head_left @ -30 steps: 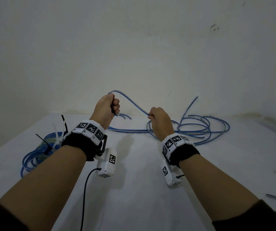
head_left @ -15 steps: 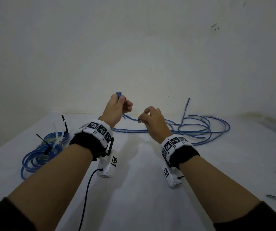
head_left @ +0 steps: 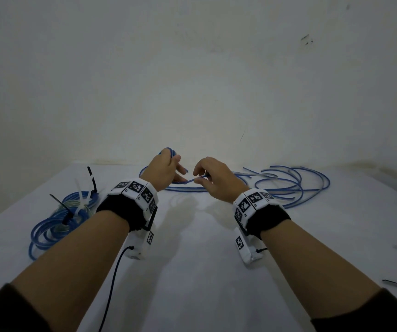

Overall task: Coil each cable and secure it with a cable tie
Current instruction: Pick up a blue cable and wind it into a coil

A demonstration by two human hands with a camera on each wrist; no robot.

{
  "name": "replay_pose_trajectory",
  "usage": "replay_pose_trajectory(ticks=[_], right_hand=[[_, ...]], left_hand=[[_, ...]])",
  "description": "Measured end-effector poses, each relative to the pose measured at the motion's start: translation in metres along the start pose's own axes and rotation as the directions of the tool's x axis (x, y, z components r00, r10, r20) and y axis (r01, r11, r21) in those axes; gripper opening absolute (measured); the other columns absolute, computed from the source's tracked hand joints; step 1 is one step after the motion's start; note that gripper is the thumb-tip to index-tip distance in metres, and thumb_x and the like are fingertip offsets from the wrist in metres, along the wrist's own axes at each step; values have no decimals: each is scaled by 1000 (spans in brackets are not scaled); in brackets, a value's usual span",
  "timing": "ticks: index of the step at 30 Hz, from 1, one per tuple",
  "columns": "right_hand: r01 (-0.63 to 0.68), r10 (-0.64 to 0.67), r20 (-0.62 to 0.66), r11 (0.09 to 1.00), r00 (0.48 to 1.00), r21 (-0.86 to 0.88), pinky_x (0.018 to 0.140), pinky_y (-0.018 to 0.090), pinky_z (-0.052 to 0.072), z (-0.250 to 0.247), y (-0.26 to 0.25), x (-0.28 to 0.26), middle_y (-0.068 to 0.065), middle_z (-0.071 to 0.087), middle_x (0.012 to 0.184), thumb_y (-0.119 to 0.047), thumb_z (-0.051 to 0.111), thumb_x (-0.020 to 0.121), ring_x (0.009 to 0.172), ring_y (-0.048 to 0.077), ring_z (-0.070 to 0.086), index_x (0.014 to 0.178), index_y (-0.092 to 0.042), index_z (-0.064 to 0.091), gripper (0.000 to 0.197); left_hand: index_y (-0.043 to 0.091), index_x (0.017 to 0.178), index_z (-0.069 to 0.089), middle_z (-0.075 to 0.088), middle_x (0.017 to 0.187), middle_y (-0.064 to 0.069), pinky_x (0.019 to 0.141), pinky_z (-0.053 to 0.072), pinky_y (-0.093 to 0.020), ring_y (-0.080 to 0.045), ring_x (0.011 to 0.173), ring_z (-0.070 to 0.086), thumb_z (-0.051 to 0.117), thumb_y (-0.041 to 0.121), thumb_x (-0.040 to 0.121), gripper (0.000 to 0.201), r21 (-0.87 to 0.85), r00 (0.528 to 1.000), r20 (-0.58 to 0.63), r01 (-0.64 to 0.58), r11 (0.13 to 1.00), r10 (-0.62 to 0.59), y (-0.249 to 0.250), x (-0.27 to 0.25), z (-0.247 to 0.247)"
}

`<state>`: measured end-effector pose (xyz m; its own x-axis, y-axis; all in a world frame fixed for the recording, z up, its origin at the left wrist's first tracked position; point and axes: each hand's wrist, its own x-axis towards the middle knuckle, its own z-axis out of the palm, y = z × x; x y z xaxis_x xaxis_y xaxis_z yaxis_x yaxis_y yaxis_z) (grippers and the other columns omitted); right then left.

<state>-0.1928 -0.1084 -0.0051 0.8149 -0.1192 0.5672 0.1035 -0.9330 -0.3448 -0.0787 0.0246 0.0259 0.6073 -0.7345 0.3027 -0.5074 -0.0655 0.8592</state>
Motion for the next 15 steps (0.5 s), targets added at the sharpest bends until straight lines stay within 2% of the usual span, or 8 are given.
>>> replay_pose_trajectory(ticks=[3, 6, 7, 9, 11, 13, 15], right_hand=[[70, -69, 14, 996, 997, -53, 72, 24, 39, -2, 4, 1, -4, 44, 93, -4, 60, 84, 72, 9, 45, 92, -9, 58, 9], [51, -60, -92, 994, 994, -96, 72, 34, 44, -7, 8, 2, -2, 51, 87, -12, 66, 82, 76, 14, 51, 85, -11, 67, 3], [35, -57, -138, 987, 989, -157, 74, 37, 42, -7, 9, 3, -1, 54, 87, -19, 67, 81, 78, 17, 53, 85, -16, 71, 7], [-35, -24, -193, 953, 981, -300, 82, 35, 26, -6, 10, 3, -2, 59, 91, -33, 60, 82, 90, 22, 52, 89, -28, 74, 17], [-96, 28, -204, 938, 979, -333, 83, 29, 12, -5, 10, 3, -4, 60, 100, -32, 53, 90, 102, 24, 46, 102, -36, 71, 22], [-136, 85, -181, 946, 980, -294, 84, 29, 12, -7, 7, 5, -2, 58, 104, -24, 50, 95, 107, 23, 44, 112, -35, 67, 27], [-179, 147, -155, 958, 977, -225, 91, 32, 16, -9, 3, 7, -4, 59, 102, -21, 47, 97, 108, 20, 46, 113, -29, 65, 26]], left_hand=[[15, 79, 33, 64, 85, -9, 62, 54, -30, -28, 65, 66, 30, 22, 102, 24, 157, 999, 44, 1, 988, -8, 0, -1, -4], [9, 86, 36, 64, 82, -8, 52, 49, -19, -21, 60, 63, 30, 21, 102, 21, 196, 996, 65, 42, 980, -56, -2, 0, -8], [9, 86, 36, 64, 81, -8, 51, 49, -18, -22, 59, 62, 30, 21, 102, 21, 194, 996, 74, 44, 980, -59, -2, 0, -9], [11, 82, 37, 66, 78, -7, 60, 50, -28, -22, 56, 60, 30, 20, 102, 23, 229, 995, 96, 13, 973, -36, 0, 1, -9], [11, 82, 40, 67, 75, -6, 65, 49, -35, -20, 52, 56, 31, 21, 101, 24, 280, 992, 125, -21, 960, -15, 0, 1, -9], [9, 84, 46, 65, 70, -5, 61, 45, -33, -21, 52, 51, 32, 21, 101, 25, 266, 990, 140, -12, 964, -26, 1, 0, -8], [10, 80, 50, 59, 65, -5, 54, 39, -26, -20, 54, 46, 35, 19, 100, 27, 173, 986, 156, 33, 984, -60, 2, 0, -5]])
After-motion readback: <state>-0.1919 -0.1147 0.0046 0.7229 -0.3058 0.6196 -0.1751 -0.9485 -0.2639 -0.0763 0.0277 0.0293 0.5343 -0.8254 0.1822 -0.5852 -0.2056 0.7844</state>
